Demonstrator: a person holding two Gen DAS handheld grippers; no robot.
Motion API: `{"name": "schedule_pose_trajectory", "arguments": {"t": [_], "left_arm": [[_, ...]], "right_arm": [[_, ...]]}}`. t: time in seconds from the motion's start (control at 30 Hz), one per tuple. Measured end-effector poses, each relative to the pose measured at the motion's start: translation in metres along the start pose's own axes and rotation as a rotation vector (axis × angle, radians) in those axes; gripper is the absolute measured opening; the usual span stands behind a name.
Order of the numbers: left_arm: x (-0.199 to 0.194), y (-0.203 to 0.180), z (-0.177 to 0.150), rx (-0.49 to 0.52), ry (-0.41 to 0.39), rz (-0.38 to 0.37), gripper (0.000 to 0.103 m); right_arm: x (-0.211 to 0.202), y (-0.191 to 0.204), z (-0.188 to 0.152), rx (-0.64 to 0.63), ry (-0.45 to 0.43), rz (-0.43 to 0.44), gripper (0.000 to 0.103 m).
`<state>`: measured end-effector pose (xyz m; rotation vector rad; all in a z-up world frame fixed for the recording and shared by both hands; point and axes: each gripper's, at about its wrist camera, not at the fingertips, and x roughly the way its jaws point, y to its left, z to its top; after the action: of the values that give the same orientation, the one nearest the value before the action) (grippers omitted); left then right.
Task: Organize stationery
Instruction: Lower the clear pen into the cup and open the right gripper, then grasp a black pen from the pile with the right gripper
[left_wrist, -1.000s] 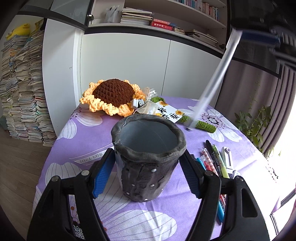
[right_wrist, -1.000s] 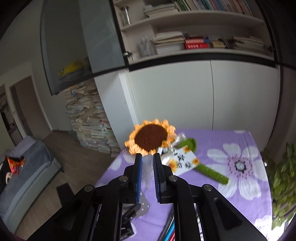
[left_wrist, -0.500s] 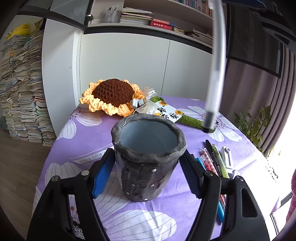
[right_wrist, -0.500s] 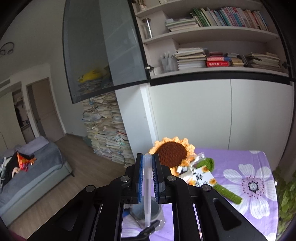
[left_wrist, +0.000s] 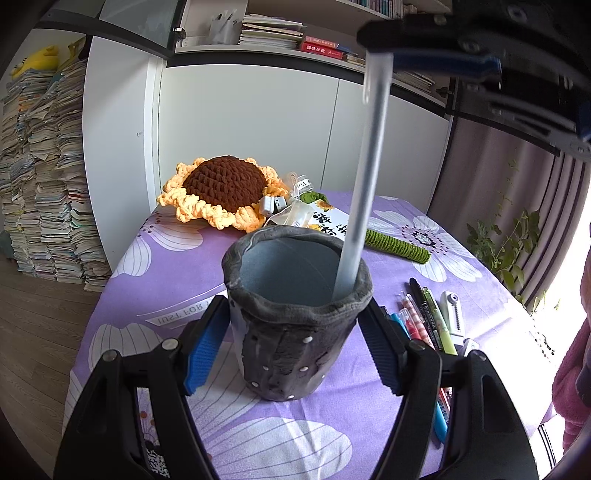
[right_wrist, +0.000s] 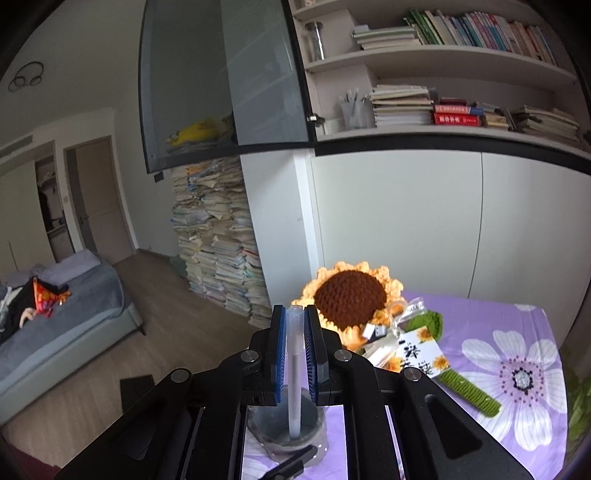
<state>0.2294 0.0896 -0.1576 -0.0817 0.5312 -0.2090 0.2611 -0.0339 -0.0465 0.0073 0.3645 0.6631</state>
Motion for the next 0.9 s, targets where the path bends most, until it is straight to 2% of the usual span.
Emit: {"name": "schedule_pose_trajectory", "arguments": {"t": [0.27,0.7,0.8,0.9], "left_arm": [[0.000,0.000,0.000,0.000,0.000,0.000,0.071],[0.001,-0.001,-0.002,-0.005,0.006,-0.004,0.071],[0.000,-0.001,-0.002,-0.005,0.006,-0.004,0.071],[0.000,-0.001,-0.002,-0.005,0.006,-0.004,0.071]], "right_arm": [[0.014,-0.004,-0.022,0.010,0.121,0.015,0.011],[0.016,-0.009,-0.046,0.049,0.219,0.055,0.011],[0.010,-0.016,-0.044,0.091,0.212,0.067,0.011],[-0.005,-0.031,-0.038,0.144,0.161,0.061,0.011]]}}
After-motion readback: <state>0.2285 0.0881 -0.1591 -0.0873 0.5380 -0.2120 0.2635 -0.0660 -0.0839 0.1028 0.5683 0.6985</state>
